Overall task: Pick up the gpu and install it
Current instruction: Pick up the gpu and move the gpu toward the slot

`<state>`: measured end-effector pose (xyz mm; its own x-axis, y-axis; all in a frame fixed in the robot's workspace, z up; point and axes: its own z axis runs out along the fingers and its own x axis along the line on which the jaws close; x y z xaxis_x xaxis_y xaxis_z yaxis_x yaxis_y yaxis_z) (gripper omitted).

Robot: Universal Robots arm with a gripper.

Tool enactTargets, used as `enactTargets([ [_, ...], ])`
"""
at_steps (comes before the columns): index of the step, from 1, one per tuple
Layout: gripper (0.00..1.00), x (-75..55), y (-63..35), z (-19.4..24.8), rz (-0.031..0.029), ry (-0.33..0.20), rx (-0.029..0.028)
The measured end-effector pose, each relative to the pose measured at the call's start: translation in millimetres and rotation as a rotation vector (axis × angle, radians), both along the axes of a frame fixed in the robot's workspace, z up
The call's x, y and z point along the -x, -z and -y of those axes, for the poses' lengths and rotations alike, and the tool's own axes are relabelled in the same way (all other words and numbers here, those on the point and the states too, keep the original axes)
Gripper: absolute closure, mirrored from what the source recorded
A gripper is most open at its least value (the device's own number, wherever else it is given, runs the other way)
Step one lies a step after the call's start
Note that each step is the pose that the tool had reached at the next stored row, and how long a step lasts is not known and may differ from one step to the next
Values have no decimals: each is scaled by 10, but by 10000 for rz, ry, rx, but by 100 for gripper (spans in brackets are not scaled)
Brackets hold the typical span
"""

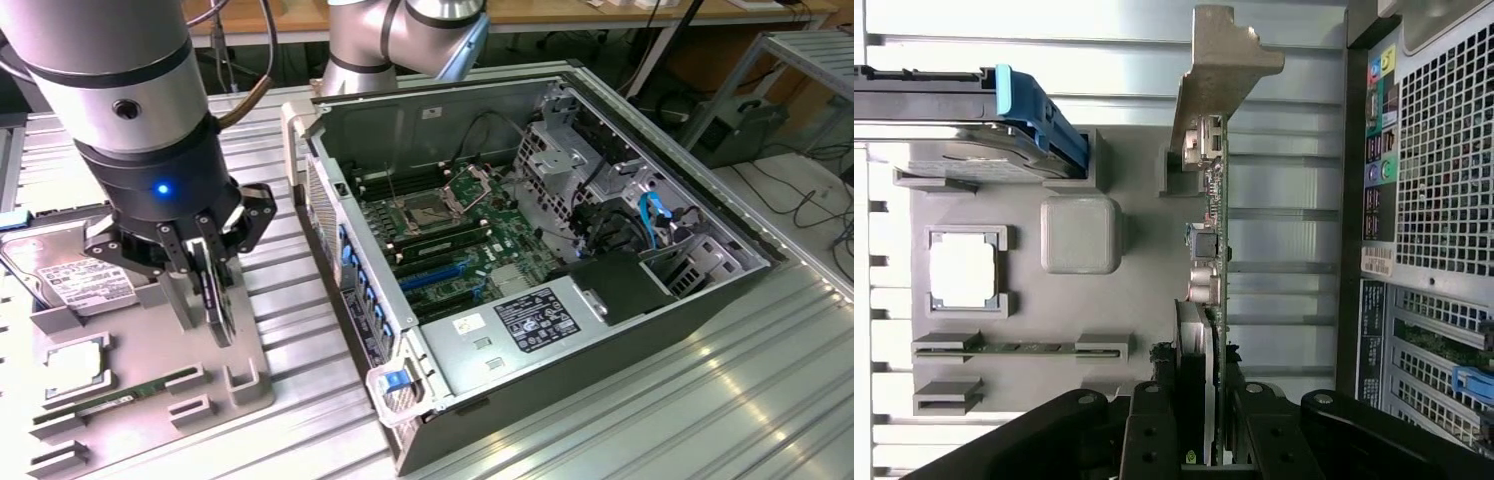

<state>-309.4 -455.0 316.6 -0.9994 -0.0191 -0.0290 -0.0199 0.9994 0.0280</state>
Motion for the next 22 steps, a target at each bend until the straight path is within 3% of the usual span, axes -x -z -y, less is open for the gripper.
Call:
enactTargets([
  [22, 73, 0, -107, 0, 1, 0, -2],
])
